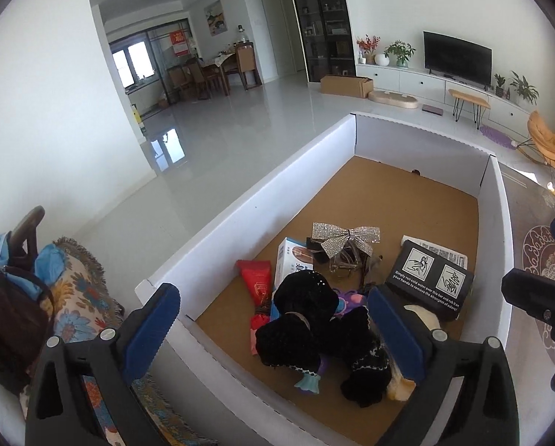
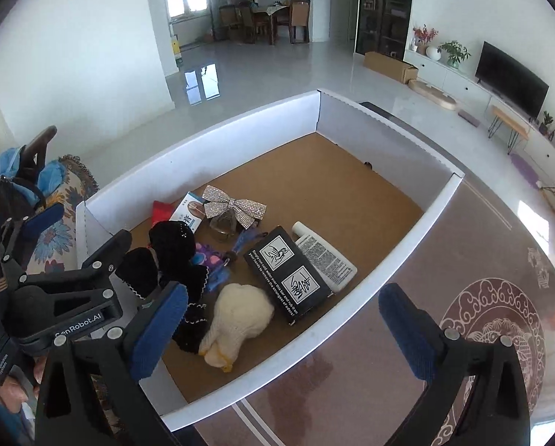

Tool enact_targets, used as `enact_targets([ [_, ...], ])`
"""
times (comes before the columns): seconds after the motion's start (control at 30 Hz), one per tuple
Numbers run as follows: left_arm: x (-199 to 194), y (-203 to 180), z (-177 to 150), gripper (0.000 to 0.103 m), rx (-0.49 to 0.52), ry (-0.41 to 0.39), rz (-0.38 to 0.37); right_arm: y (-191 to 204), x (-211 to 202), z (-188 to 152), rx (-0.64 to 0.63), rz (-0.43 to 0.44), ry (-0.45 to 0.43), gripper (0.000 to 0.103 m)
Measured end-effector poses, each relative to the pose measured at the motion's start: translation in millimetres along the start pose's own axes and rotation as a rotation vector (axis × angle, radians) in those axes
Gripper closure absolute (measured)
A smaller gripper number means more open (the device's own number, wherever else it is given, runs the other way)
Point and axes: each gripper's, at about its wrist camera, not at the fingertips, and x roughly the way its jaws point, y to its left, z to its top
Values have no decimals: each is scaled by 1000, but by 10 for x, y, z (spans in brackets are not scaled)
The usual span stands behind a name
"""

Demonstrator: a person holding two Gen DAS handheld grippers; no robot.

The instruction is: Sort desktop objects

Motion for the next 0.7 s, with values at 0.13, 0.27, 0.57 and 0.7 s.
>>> enact_targets([
  [0.13, -66, 7, -17, 0, -43, 37, -60, -68, -14, -27, 9, -14, -1, 0],
  [0.27, -110, 4, -48, 0, -51, 13, -42, -94, 5, -31, 14, -17, 3, 0],
  [0.57, -125, 78, -77, 0, -83, 16, -83, -52, 109, -74, 8, -9, 15, 0],
  [0.7, -200, 118, -114, 0, -127, -29, -81, -63, 133, -90, 18, 0, 19, 0],
])
